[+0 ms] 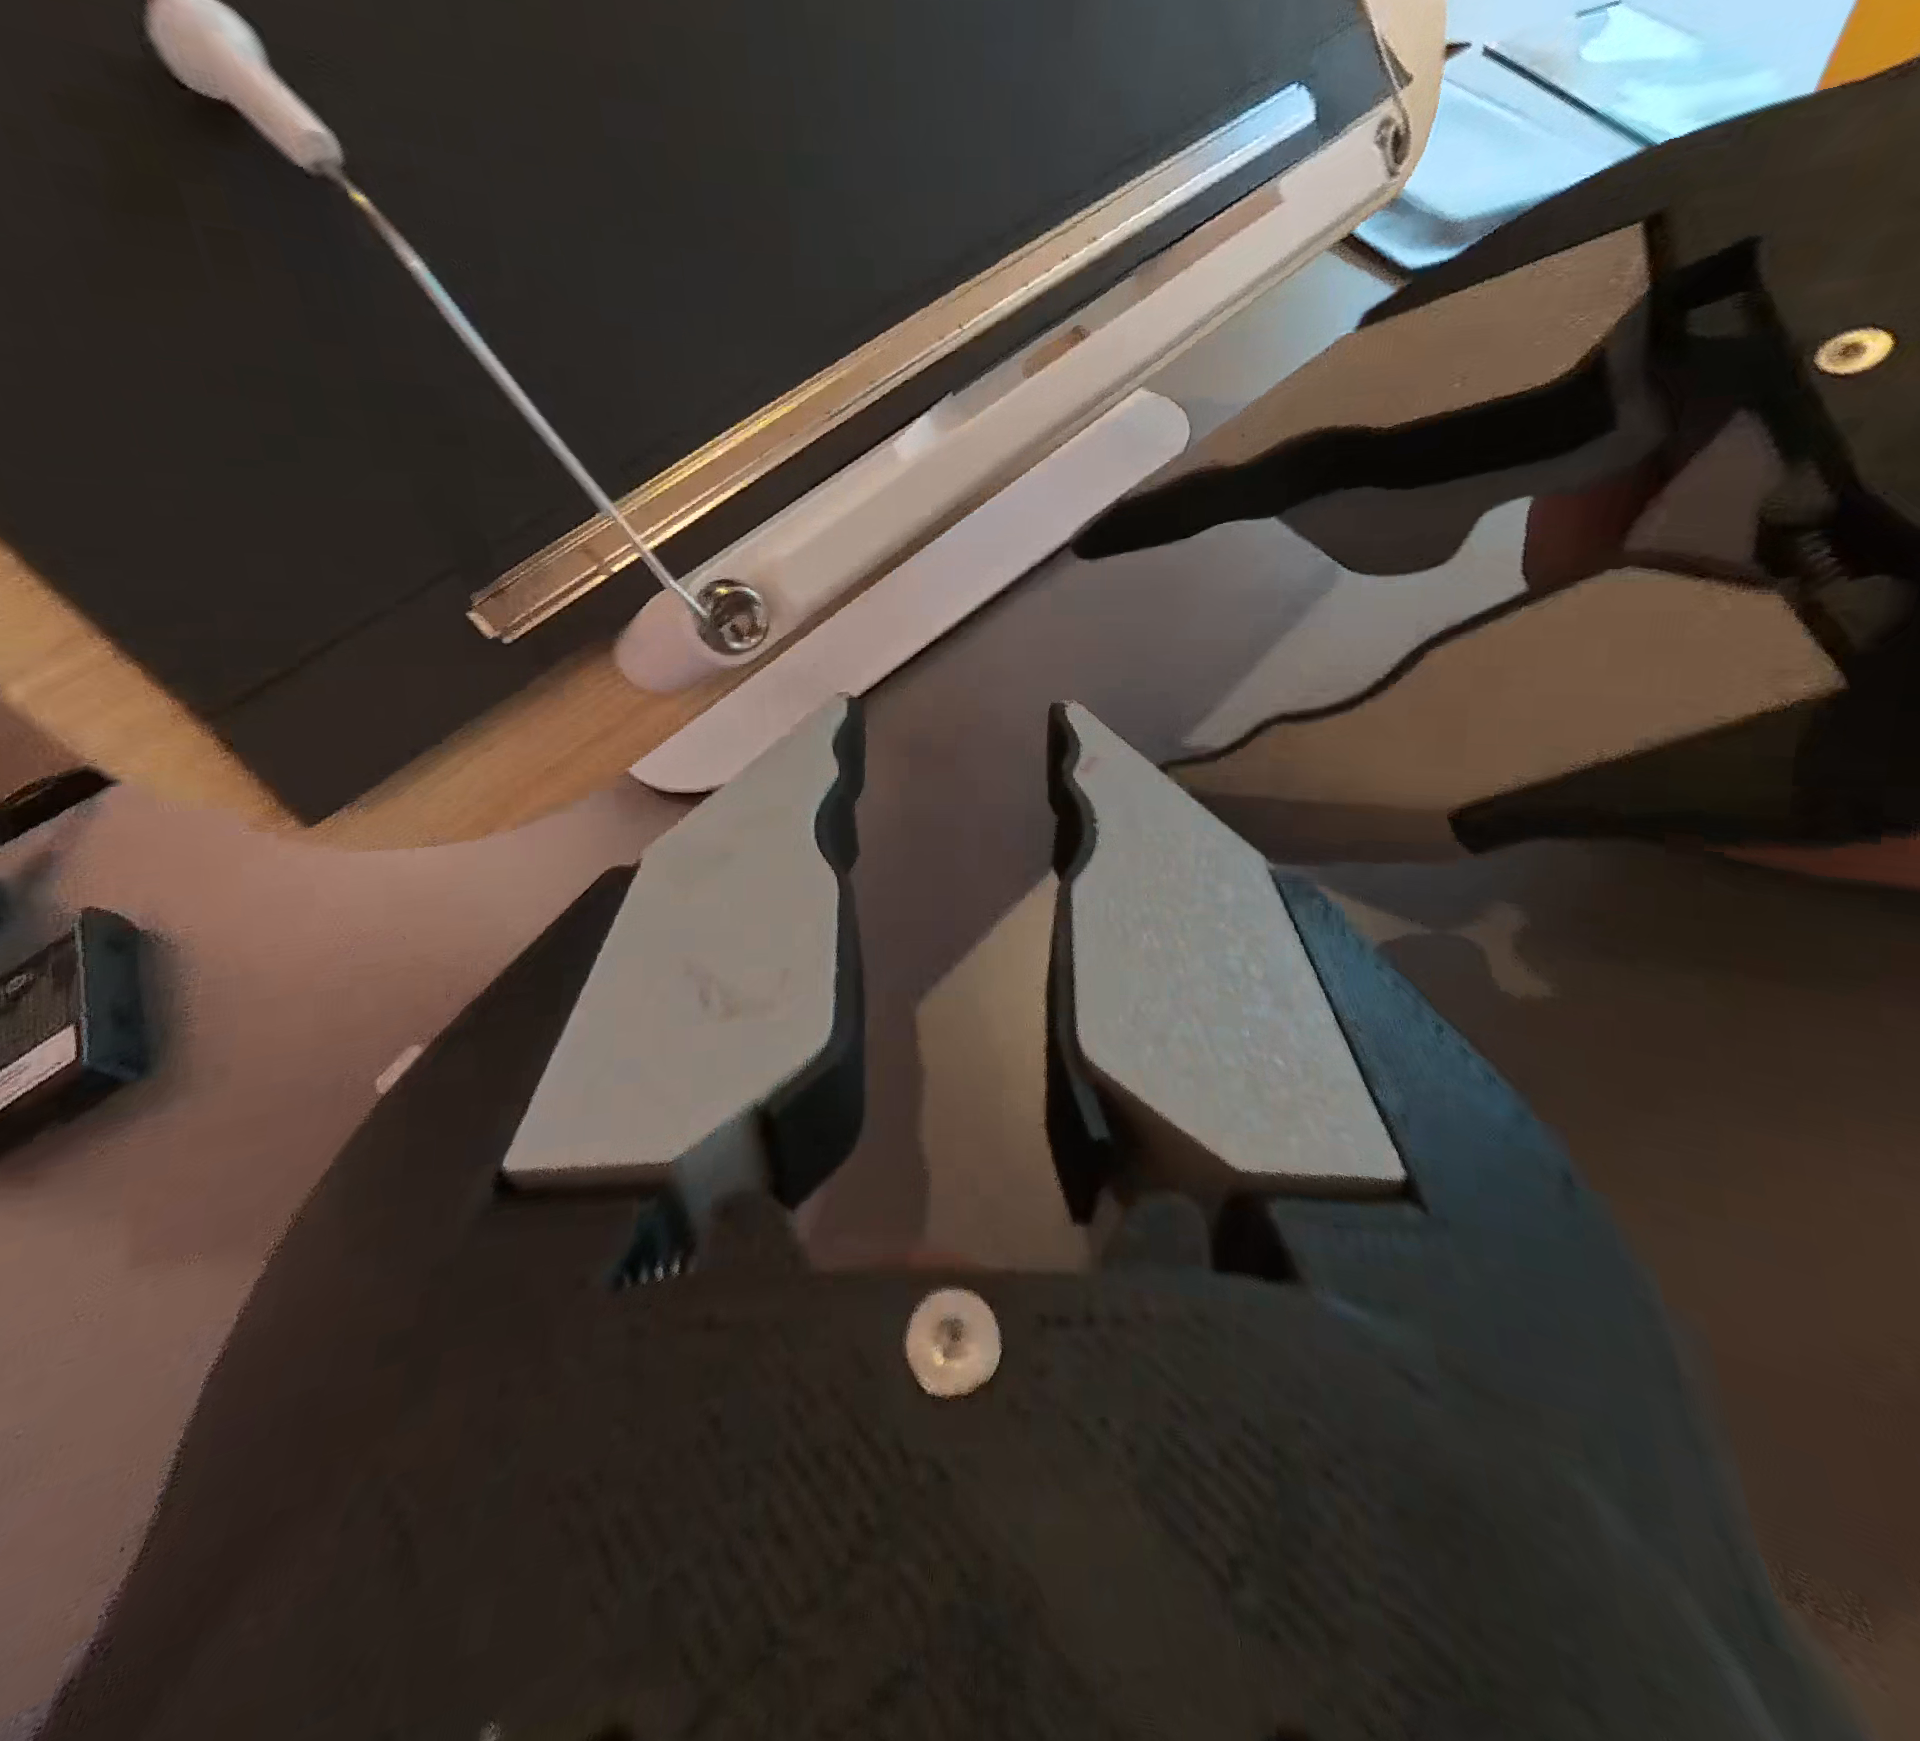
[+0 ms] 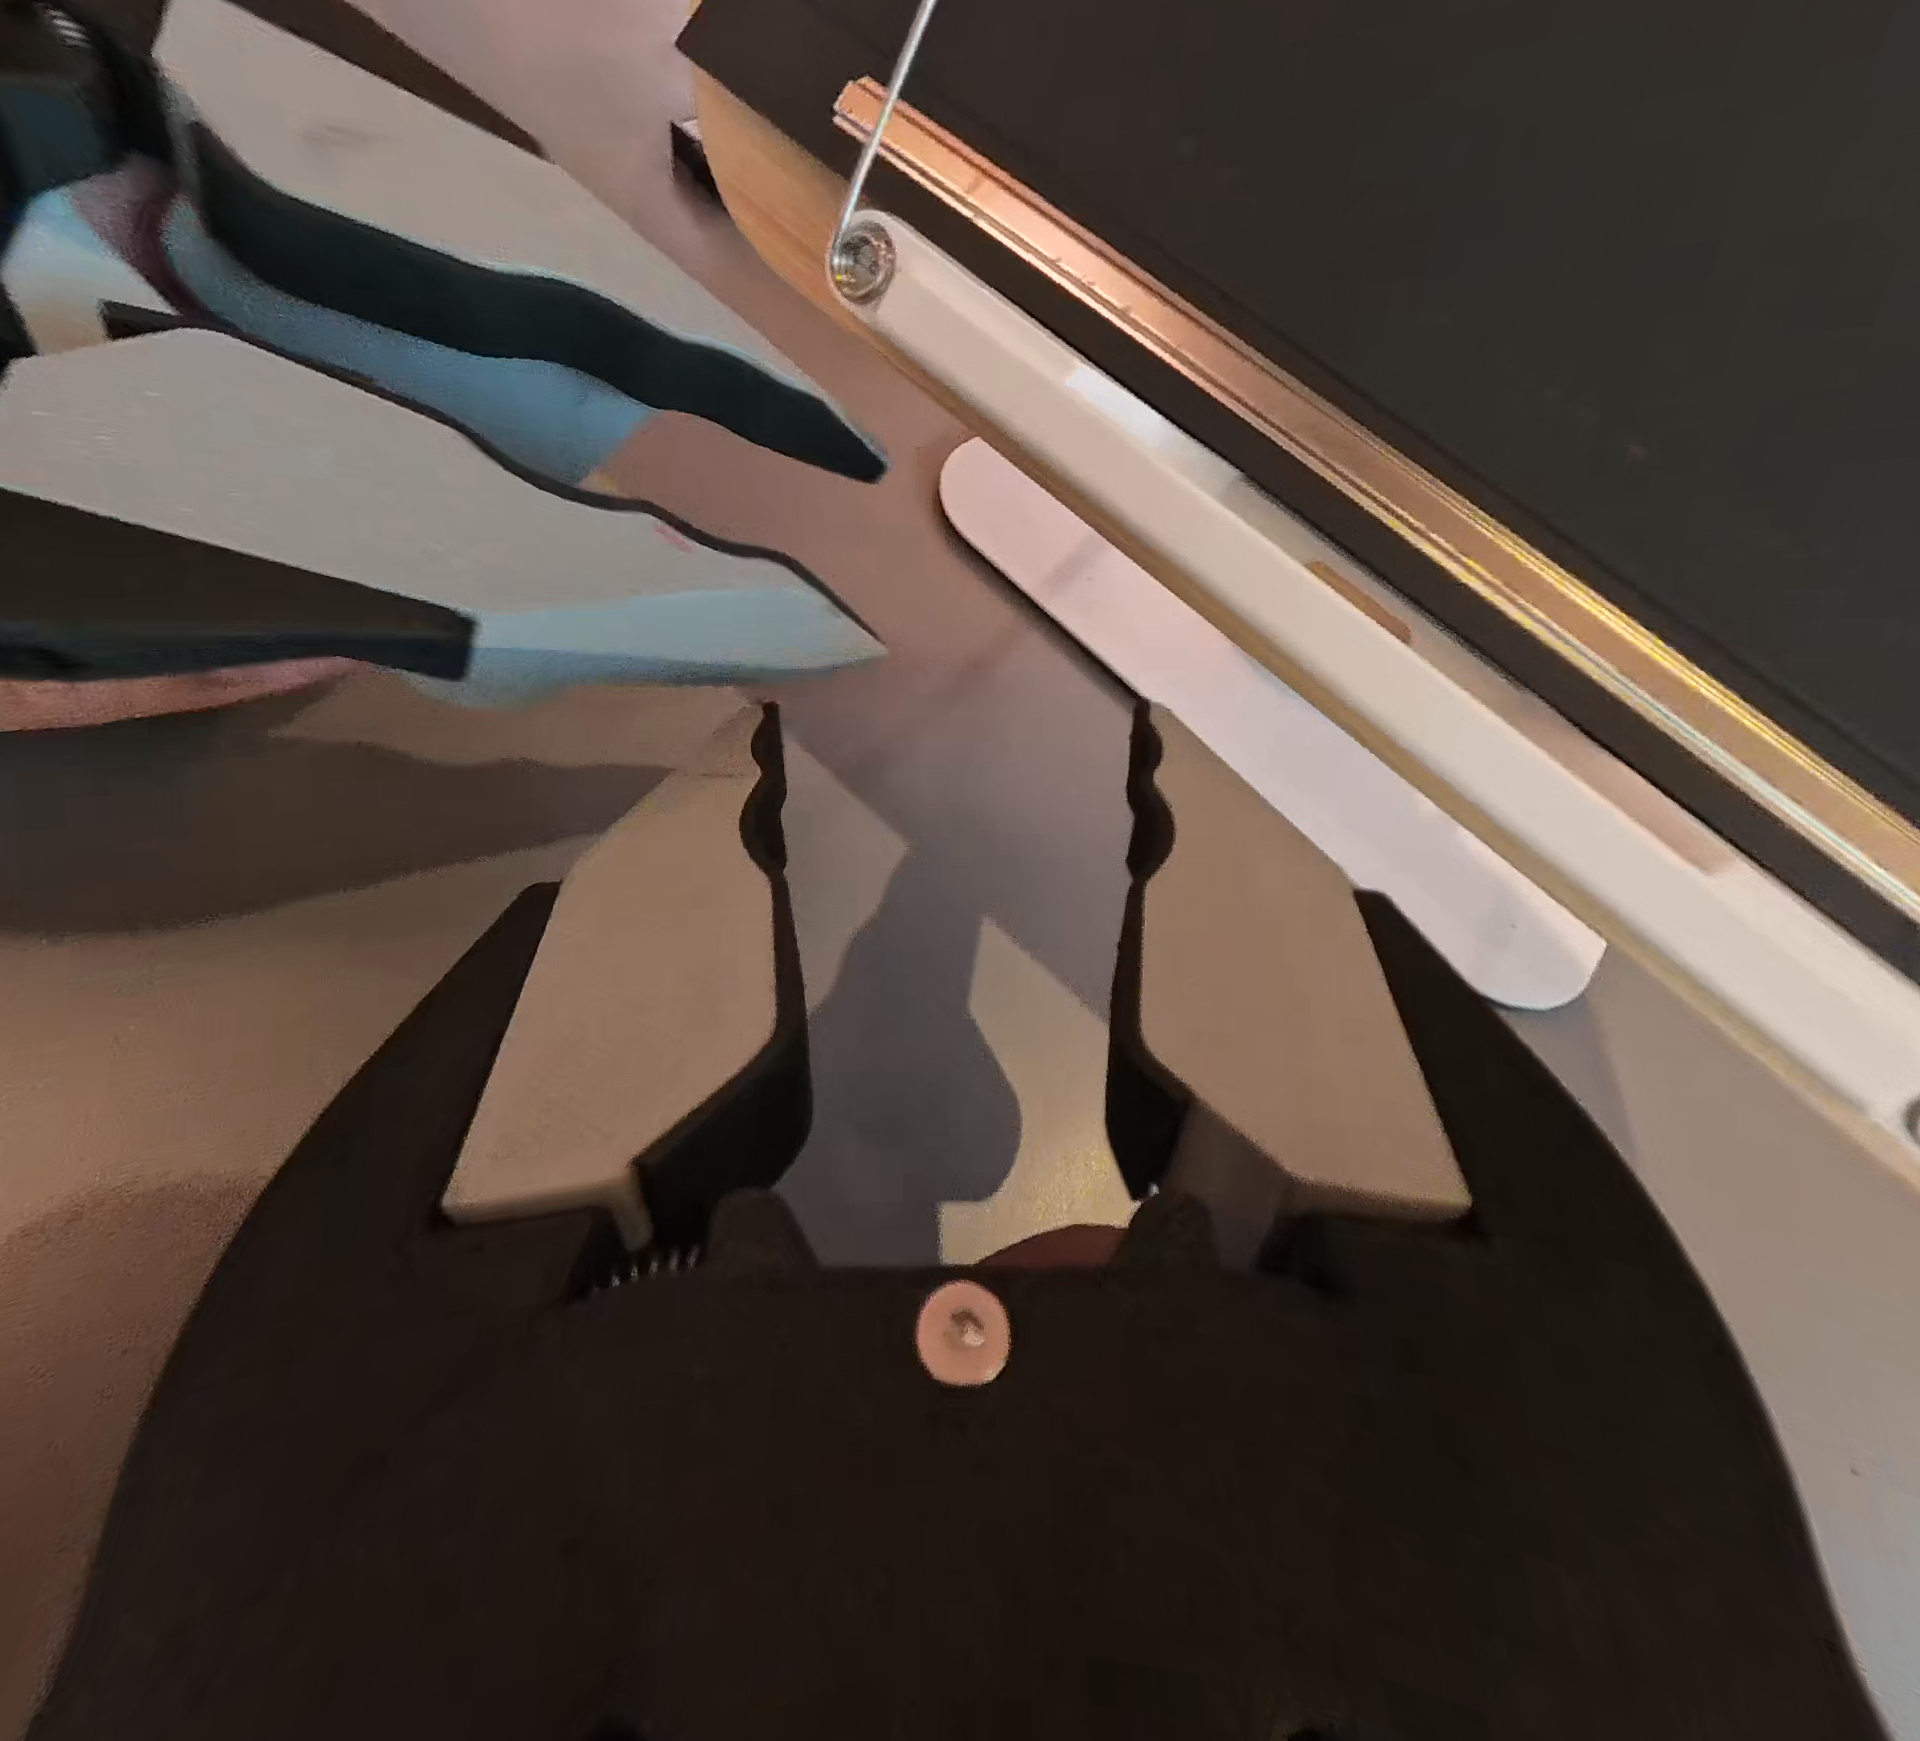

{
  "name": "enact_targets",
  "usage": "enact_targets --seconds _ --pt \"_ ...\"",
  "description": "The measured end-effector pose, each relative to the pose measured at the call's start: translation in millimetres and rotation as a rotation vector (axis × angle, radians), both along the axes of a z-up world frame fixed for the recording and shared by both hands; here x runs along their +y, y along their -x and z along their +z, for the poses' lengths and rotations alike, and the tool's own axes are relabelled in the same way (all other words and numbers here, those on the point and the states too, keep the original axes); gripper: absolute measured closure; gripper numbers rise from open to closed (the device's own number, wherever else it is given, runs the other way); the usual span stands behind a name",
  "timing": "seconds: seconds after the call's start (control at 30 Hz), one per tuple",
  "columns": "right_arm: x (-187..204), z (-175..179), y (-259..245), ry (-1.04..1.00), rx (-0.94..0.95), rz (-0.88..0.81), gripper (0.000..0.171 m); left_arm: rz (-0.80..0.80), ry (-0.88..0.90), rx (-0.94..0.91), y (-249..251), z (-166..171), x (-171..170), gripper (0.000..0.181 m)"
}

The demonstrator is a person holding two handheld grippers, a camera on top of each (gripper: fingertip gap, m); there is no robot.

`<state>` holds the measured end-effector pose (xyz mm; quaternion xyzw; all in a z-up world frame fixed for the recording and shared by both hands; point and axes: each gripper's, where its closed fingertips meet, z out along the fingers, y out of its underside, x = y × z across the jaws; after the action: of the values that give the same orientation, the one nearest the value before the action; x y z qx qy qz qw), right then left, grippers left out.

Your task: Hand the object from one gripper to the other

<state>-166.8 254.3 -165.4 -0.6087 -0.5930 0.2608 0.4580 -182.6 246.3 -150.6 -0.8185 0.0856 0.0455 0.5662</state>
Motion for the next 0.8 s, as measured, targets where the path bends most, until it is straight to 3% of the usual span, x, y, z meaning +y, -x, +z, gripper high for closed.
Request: enact_targets --seconds 0.1,0.33,0.57,0.7,0.8 --pt "-6 1 0 -0.008 0.005 0.006 0.103 0.075 0.006 0.005 9 -1 -1 0.148" --pt "-26 2 -8 -0.059 0.003 -0.006 0.101 0.060 -0.075 -0.174 10 13 -17 0.150" --pt "-18 3 -33 -0.093 -0.004 -0.156 0.104 0.058 -0.114 -0.167 8 19 -28 0.142" --pt "-22 7 -46 -0.150 0.005 -0.191 0.122 -0.032 -0.112 -0.178 -7 20 -35 0.133" --pt "-21 8 -48 -0.209 -0.003 -0.219 0.127 -0.105 -0.127 -0.165 -21 22 -44 0.129"
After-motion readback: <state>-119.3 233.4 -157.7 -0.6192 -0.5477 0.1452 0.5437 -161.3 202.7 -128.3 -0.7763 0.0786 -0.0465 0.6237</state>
